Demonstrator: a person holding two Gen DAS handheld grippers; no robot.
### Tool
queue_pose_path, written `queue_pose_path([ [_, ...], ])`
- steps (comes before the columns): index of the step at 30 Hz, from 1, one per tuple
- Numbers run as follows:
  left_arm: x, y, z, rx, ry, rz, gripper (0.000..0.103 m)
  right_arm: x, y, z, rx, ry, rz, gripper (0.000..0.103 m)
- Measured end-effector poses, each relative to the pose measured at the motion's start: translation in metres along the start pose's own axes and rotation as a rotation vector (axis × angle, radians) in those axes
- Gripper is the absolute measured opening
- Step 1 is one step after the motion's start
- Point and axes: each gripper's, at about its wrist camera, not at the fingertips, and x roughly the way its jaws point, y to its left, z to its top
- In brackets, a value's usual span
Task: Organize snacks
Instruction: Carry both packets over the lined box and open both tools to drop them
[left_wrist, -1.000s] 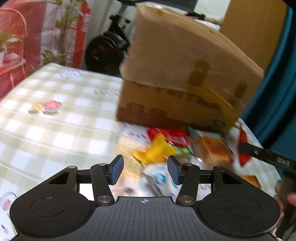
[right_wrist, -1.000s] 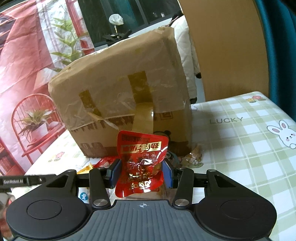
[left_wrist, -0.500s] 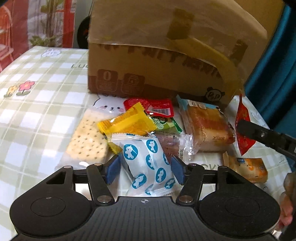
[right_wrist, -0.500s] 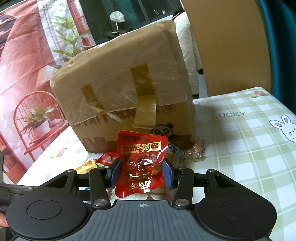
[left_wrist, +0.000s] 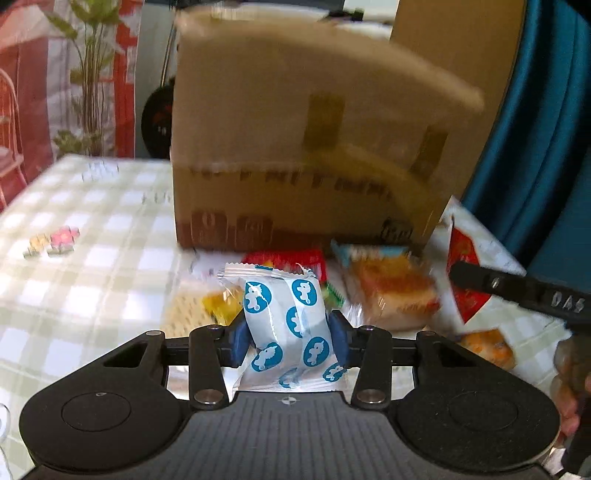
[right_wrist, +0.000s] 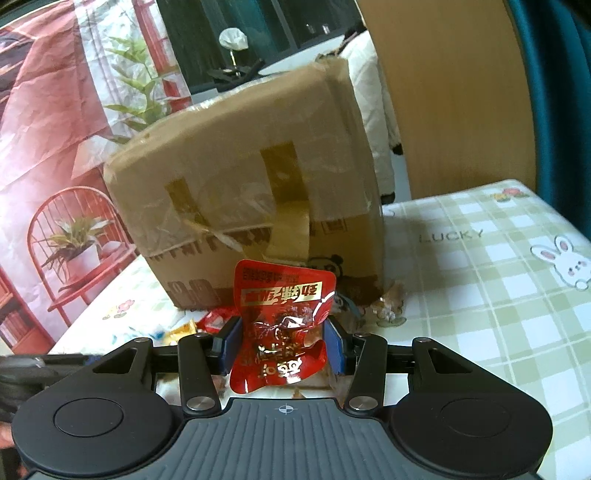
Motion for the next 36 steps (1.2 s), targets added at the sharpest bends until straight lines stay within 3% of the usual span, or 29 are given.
queue_pose_path([
  [8, -0.044, -0.003, 0.054, 0.033, -0.174, -0.021, 0.046, -0.028, 0.016, 0.033, -0.051, -0.102, 0.024, 0.043],
  [14, -0.049, -0.009, 0.124, 0.038, -0.287, -0.058, 0.046, -0.035, 0.031, 0.102, -0.123, -0.217, 0.050, 0.043],
  [18, -0.030, -0.018, 0.172, 0.069, -0.332, -0.054, 0.047, -0.014, 0.034, 0.155, -0.163, -0.268, 0.030, 0.043],
  [25, 0.020, -0.020, 0.220, 0.044, -0.313, -0.019, 0.047, 0.038, 0.026, 0.210, -0.157, -0.268, -0.015, 0.043],
  [31, 0.045, -0.019, 0.226, 0.067, -0.267, 0.009, 0.047, 0.071, 0.026, 0.207, -0.164, -0.218, -0.048, 0.046],
  [33, 0.049, -0.014, 0.225, 0.053, -0.250, 0.009, 0.048, 0.077, 0.024, 0.204, -0.155, -0.205, -0.052, 0.056],
  [36, 0.047, -0.006, 0.223, 0.030, -0.247, 0.009, 0.065, 0.078, 0.025, 0.199, -0.166, -0.189, -0.064, 0.065],
])
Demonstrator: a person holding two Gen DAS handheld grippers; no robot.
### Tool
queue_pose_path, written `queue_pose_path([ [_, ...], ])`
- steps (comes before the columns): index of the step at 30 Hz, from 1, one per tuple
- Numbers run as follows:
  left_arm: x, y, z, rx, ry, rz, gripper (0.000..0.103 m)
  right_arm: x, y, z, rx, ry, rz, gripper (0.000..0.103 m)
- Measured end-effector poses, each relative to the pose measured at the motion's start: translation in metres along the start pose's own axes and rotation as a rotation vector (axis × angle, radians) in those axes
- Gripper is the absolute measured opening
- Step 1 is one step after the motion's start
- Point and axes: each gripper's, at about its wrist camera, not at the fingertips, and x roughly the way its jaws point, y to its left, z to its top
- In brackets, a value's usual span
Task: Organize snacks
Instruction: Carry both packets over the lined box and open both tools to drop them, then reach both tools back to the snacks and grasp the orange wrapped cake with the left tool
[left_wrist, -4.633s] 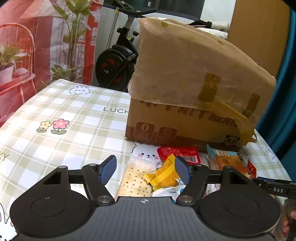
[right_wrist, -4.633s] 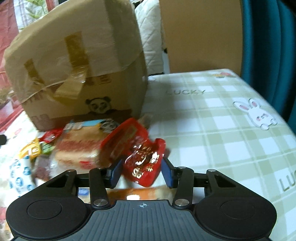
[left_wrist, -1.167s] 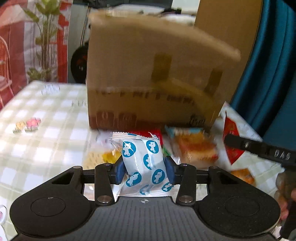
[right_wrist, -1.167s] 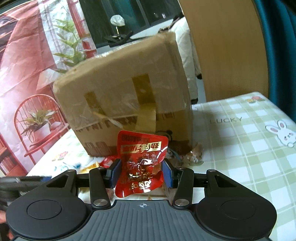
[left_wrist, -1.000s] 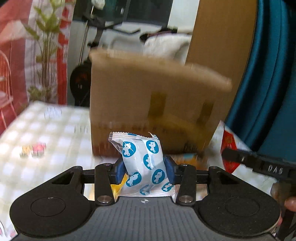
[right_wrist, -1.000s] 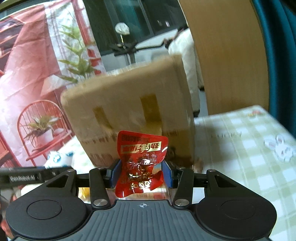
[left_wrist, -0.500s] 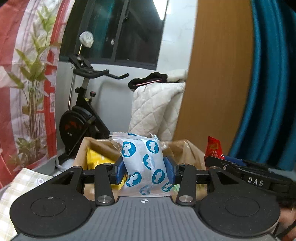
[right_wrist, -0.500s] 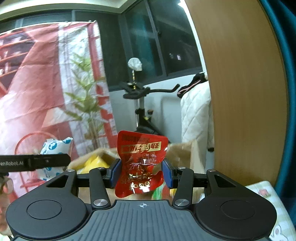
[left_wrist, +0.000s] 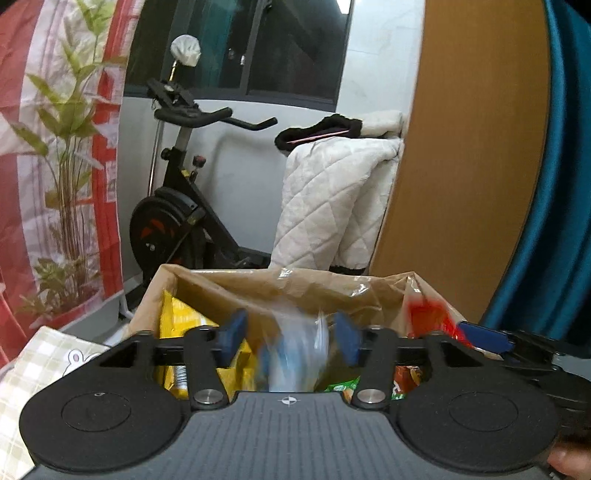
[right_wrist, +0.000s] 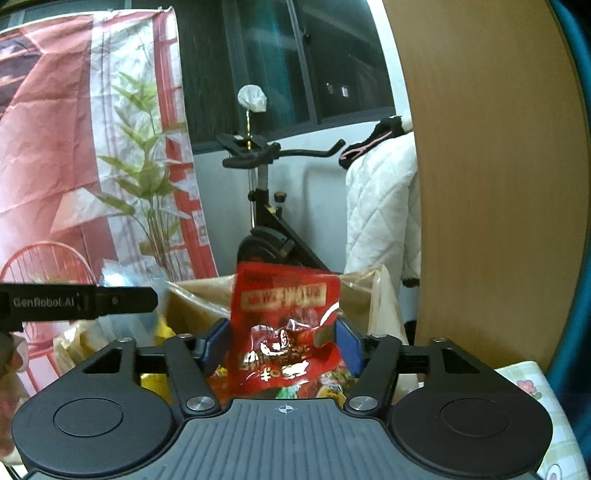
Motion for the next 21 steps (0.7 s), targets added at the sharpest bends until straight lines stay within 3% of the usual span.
queue_pose_path([
  [3, -0.007, 0.001, -0.002, 0.013, 0.001, 0.020, 0.069, -0.008, -0.003, -0.002, 0.016, -0.013, -0.002, 0.076],
  [11, -0.040, 0.007, -0.008, 0.006, 0.038, 0.080, 0.069, -0.036, -0.010, -0.003, 0.053, -0.002, 0.012, 0.078],
  [21, -0.114, 0.024, -0.039, -0.031, 0.070, 0.076, 0.069, -0.089, -0.009, -0.019, 0.057, 0.049, 0.056, 0.078],
])
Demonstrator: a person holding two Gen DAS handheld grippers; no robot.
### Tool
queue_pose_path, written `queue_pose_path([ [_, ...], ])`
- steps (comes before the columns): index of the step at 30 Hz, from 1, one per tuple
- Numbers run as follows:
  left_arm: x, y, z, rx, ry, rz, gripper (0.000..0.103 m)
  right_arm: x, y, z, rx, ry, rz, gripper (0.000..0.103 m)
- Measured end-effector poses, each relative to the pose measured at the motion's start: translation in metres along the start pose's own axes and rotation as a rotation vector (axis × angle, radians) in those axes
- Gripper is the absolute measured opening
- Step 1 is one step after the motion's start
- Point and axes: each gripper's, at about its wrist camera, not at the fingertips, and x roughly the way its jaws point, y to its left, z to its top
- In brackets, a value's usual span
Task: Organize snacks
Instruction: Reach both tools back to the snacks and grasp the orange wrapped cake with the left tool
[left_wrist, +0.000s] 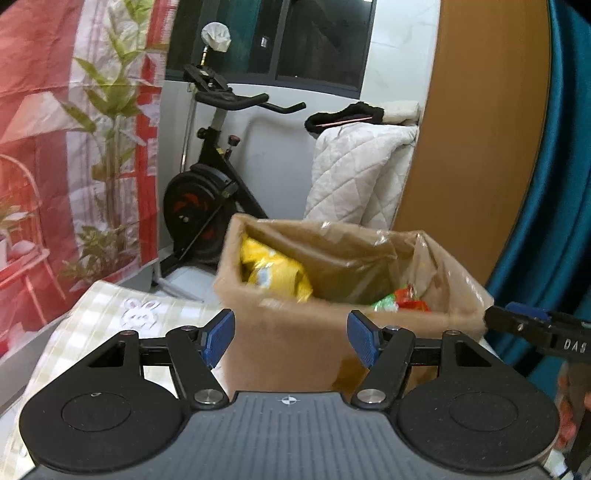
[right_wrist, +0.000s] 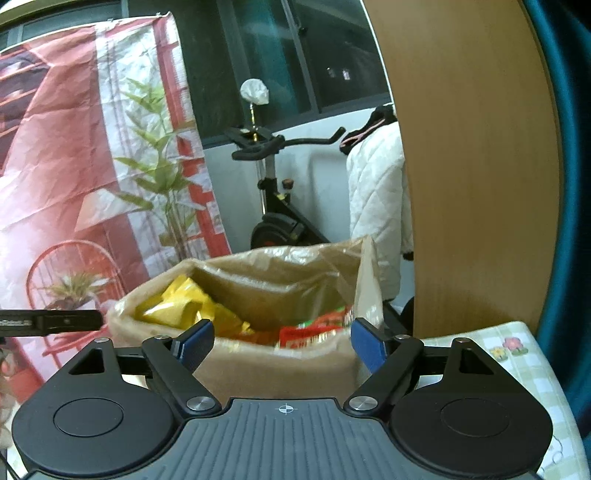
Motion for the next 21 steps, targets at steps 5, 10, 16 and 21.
queue_pose_path([
  [5, -0.023, 0.013, -0.030, -0.048, 0.017, 0.018, 0.069, -0.023, 0.002, -0.022, 0.011, 0.023, 0.014, 0.078],
  [10, -0.025, 0.022, -0.062, -0.079, 0.061, 0.024, 0.069, -0.033, 0.007, -0.058, 0.028, 0.073, 0.009, 0.078],
  [16, -0.011, 0.033, -0.093, -0.061, 0.102, 0.046, 0.069, -0.023, 0.014, -0.109, 0.046, 0.167, -0.018, 0.078],
  [21, 0.004, 0.041, -0.109, -0.026, 0.099, 0.054, 0.069, -0.007, 0.024, -0.137, 0.022, 0.218, -0.041, 0.076],
])
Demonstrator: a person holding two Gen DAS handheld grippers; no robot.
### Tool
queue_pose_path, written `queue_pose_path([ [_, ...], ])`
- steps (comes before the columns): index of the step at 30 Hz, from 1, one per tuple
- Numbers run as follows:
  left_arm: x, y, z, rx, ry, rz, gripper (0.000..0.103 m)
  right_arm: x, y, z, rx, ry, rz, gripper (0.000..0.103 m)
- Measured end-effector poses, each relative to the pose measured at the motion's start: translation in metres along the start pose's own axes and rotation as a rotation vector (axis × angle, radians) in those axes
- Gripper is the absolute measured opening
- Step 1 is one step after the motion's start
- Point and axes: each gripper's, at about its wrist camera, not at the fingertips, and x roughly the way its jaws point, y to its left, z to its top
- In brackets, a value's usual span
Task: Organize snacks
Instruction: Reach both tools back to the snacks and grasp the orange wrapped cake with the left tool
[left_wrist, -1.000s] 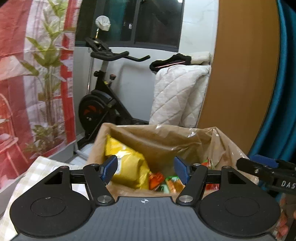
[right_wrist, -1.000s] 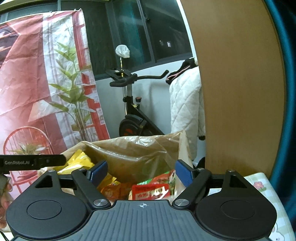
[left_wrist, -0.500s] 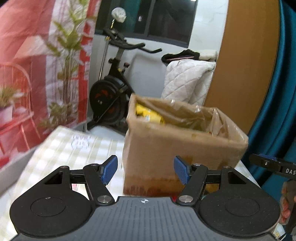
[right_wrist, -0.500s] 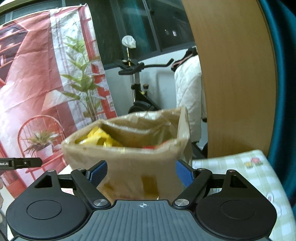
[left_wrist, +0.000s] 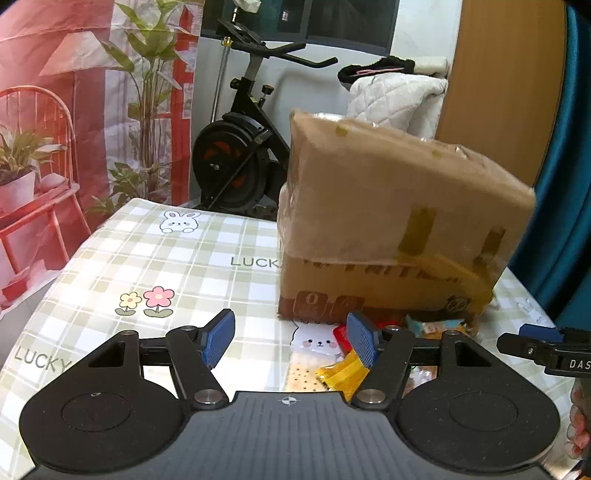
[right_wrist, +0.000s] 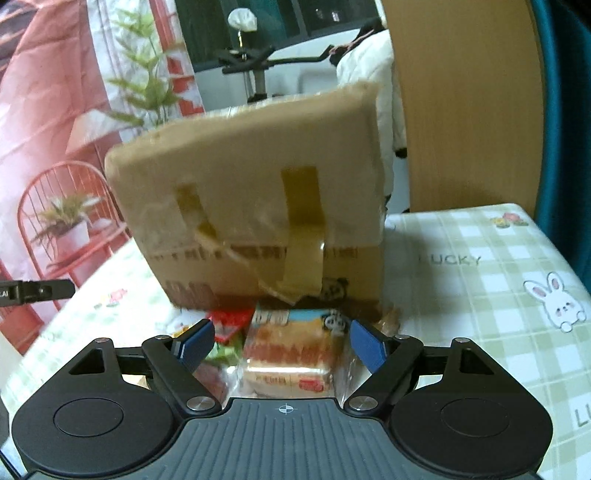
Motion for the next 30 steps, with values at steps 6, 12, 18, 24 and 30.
queue_pose_path([
  [6, 0.025, -0.006, -0.017, 0.106, 0.016, -0.074, 0.068, 0.018, 0.006, -0.012, -0.022, 0.018, -0.019, 0.073],
  [12, 0.052, -0.027, -0.032, 0.267, 0.046, -0.167, 0.067, 0.031, -0.004, -0.016, 0.044, 0.023, -0.034, 0.069],
  [18, 0.068, -0.047, -0.042, 0.390, 0.065, -0.218, 0.065, 0.039, 0.002, -0.021, 0.027, 0.044, -0.020, 0.069],
  [24, 0.086, -0.052, -0.046, 0.433, 0.132, -0.218, 0.061, 0.038, -0.002, -0.023, 0.044, 0.047, -0.020, 0.068],
  [30, 0.089, -0.058, -0.052, 0.492, 0.134, -0.197, 0.042, 0.037, -0.003, -0.026, 0.046, 0.048, -0.023, 0.068],
])
